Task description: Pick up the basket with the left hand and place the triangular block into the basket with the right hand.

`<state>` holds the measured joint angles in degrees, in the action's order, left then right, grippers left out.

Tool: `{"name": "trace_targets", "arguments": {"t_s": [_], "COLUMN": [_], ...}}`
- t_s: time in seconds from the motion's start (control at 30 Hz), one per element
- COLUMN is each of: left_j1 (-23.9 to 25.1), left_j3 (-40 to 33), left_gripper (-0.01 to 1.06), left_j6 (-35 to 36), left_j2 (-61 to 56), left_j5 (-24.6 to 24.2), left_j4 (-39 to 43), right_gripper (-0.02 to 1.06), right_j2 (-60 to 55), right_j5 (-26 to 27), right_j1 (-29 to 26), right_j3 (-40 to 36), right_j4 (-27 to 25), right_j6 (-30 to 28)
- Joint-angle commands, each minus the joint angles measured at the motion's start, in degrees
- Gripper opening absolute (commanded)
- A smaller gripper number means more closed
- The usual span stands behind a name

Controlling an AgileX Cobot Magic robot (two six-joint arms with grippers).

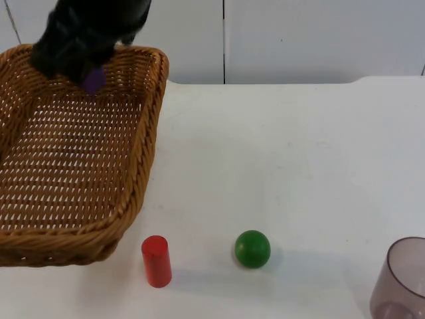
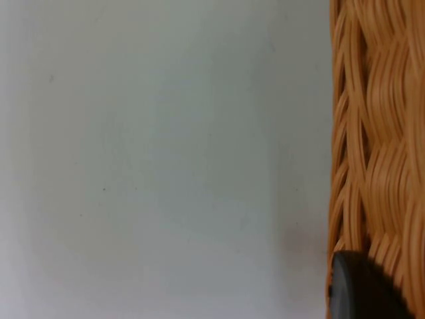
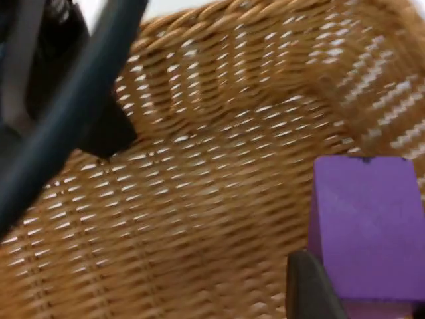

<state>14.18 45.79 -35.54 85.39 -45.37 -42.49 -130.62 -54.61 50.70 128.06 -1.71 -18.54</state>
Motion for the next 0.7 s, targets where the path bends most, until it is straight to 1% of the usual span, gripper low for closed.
{"name": "trace_targets", "arguments": {"t_s": [0.0, 0.03, 0.07, 0.1, 0.13, 0.17, 0.2, 0.23, 0.27, 0.37, 0.43, 0.5, 0.53, 0.6, 0.63, 0.67], "left_j1": [0.1, 0.1, 0.1, 0.1, 0.1, 0.1, 0.1, 0.1, 0.1, 0.1, 0.1, 0.1, 0.1, 0.1, 0.1, 0.1], "left_j3": [0.0, 0.0, 0.0, 0.0, 0.0, 0.0, 0.0, 0.0, 0.0, 0.0, 0.0, 0.0, 0.0, 0.0, 0.0, 0.0], "left_gripper": [0.00, 0.00, 0.00, 0.00, 0.00, 0.00, 0.00, 0.00, 0.00, 0.00, 0.00, 0.00, 0.00, 0.00, 0.00, 0.00], "left_j6": [-0.2, -0.2, -0.2, -0.2, -0.2, -0.2, -0.2, -0.2, -0.2, -0.2, -0.2, -0.2, -0.2, -0.2, -0.2, -0.2], "left_j2": [-0.8, -0.8, -0.8, -0.8, -0.8, -0.8, -0.8, -0.8, -0.8, -0.8, -0.8, -0.8, -0.8, -0.8, -0.8, -0.8], "left_j5": [-0.8, -0.8, -0.8, -0.8, -0.8, -0.8, -0.8, -0.8, -0.8, -0.5, -0.4, -0.4, -0.4, -0.4, -0.3, -0.3], "left_j4": [-1.9, -1.9, -1.9, -1.9, -1.9, -1.9, -1.9, -1.9, -1.9, -2.0, -1.9, -1.9, -1.9, -1.9, -1.9, -1.9], "right_gripper": [0.16, 0.24, 0.43, 0.59, 0.73, 0.73, 0.87, 1.00, 1.05, 1.05, 1.05, 1.05, 1.05, 1.05, 1.05, 1.05], "right_j2": [-0.9, -1.3, -1.6, -1.6, -1.3, -1.3, -0.9, -0.4, 0.4, 2.4, 5.1, 8.4, 8.4, 12.6, 15.7, 18.2], "right_j5": [-0.5, -0.5, -0.5, -0.5, -0.7, -0.7, -0.8, -0.9, -1.1, -2.0, -3.3, -5.3, -5.3, -7.5, -8.7, -9.0], "right_j1": [-0.2, -0.2, -0.3, -0.3, -0.5, -0.5, -0.9, -1.0, -1.6, -2.6, -4.3, -6.1, -6.1, -8.1, -9.7, -10.8], "right_j3": [1.0, 1.0, 1.0, 1.0, 1.0, 1.0, 1.0, 1.0, 1.0, 1.0, 1.0, 1.0, 1.0, 0.9, -0.1, -1.3], "right_j4": [-0.8, -1.2, -1.2, -1.2, -1.0, -1.0, -1.0, -1.2, -1.3, -1.9, -2.1, -3.7, -3.7, -6.0, -8.1, -8.9], "right_j6": [0.3, 1.1, 1.9, 2.7, 2.7, 2.7, 2.6, 2.5, 2.1, 1.5, 1.5, 0.8, 0.8, 0.0, -0.3, -0.3]}}
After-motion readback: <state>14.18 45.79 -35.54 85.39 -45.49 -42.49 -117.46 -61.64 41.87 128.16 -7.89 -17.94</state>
